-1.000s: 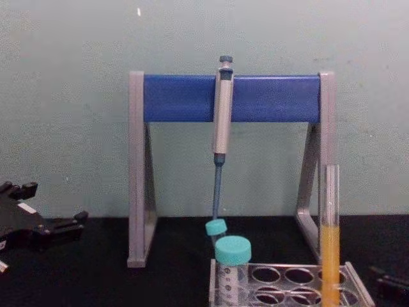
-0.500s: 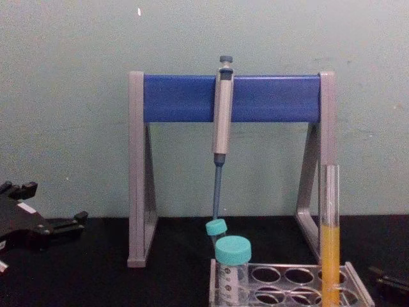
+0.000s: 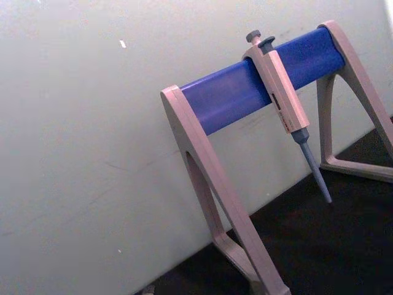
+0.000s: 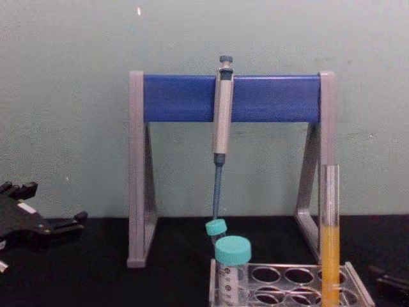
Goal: Pick up the test tube from the test tube rack, shake it, then place it back into the test tube rack.
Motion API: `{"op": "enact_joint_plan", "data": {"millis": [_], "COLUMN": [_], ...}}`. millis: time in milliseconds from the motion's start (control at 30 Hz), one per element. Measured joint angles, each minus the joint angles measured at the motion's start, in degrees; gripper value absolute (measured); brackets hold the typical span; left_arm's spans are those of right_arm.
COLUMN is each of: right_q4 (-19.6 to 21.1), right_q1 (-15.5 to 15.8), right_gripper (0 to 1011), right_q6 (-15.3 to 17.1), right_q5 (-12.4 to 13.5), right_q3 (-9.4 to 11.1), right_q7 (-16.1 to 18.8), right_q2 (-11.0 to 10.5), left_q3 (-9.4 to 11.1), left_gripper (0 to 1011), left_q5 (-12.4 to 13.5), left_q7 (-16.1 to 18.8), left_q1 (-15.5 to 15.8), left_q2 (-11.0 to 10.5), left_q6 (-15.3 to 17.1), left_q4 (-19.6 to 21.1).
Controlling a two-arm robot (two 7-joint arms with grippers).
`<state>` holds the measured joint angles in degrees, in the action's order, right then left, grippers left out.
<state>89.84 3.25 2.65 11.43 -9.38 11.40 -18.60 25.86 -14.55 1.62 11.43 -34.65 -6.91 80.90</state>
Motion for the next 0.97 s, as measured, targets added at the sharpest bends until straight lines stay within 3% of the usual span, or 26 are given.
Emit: {"op": "enact_joint_plan", "data": {"millis": [967], "right_q4": [0.0], "right_q1": [0.0], "right_gripper": [1000], "right_q6": [0.0], "right_q5": [0.1], "right_q3": [0.0], "right_q7": [0.0], "right_q2": [0.0], "left_q3": [0.0], "left_gripper": [1001], "left_q5": [0.0], "left_q7": [0.0], "left_q1": [0.0], "left_q2": [0.0], "left_q6": [0.0], "left_q4": [0.0]}}
